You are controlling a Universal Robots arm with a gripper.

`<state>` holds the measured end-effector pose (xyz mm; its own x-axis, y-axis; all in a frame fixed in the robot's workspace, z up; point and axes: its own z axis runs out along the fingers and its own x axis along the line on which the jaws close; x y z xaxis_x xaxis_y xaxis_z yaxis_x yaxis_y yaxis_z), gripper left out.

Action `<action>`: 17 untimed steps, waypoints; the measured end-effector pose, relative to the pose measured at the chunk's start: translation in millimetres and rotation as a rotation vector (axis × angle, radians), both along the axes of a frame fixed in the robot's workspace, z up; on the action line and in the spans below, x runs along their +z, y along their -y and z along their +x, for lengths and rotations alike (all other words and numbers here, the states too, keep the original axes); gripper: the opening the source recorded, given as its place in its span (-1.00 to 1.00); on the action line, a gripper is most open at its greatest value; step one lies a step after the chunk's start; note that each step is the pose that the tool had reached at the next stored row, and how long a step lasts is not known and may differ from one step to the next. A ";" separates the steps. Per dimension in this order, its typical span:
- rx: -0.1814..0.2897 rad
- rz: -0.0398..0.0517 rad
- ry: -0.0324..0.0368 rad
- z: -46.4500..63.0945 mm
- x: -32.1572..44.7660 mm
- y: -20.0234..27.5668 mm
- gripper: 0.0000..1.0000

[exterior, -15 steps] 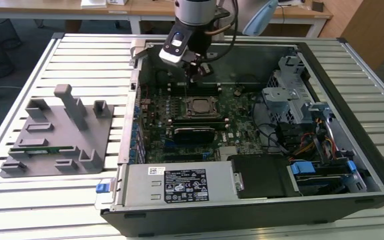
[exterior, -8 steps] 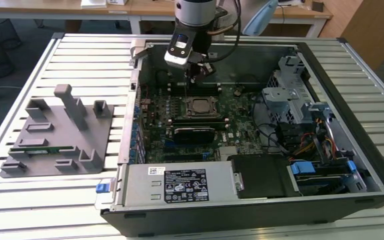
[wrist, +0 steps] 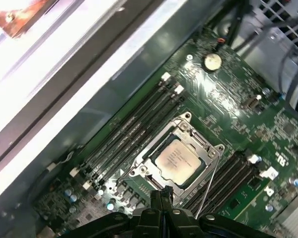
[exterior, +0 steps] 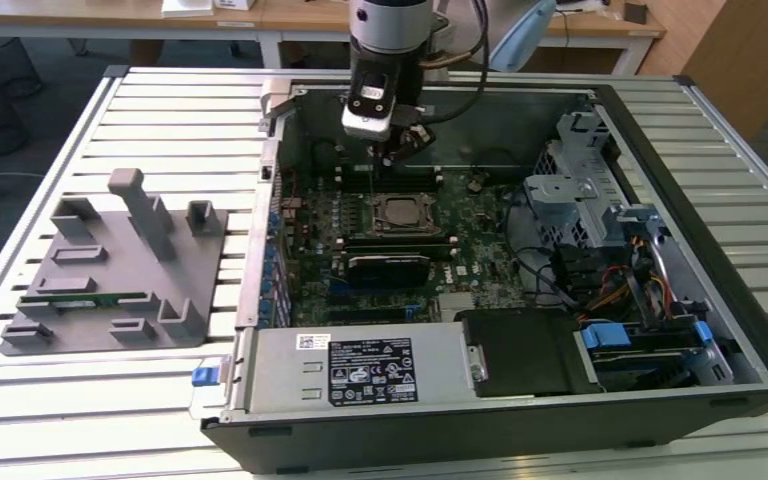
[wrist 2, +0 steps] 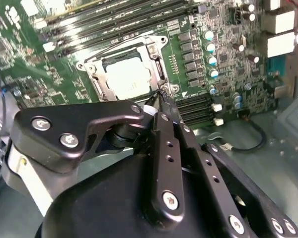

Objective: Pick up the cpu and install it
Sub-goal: 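Install the first cpu locking lever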

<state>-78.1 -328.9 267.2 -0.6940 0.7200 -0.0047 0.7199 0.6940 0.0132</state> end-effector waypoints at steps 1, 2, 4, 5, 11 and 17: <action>0.020 0.0000 0.0000 0.0 -0.1 0.0 -0.79; 0.038 0.0000 0.0000 0.0 -0.3 0.0 -0.79; 0.074 0.0000 0.0000 0.0 -0.5 0.0 -0.79; 0.092 0.0000 0.0000 0.0 -0.6 0.0 -0.79; 0.201 0.0000 0.0000 0.0 -1.5 0.0 -0.79; 0.347 -0.0001 -0.0001 0.0 -2.5 0.0 -0.79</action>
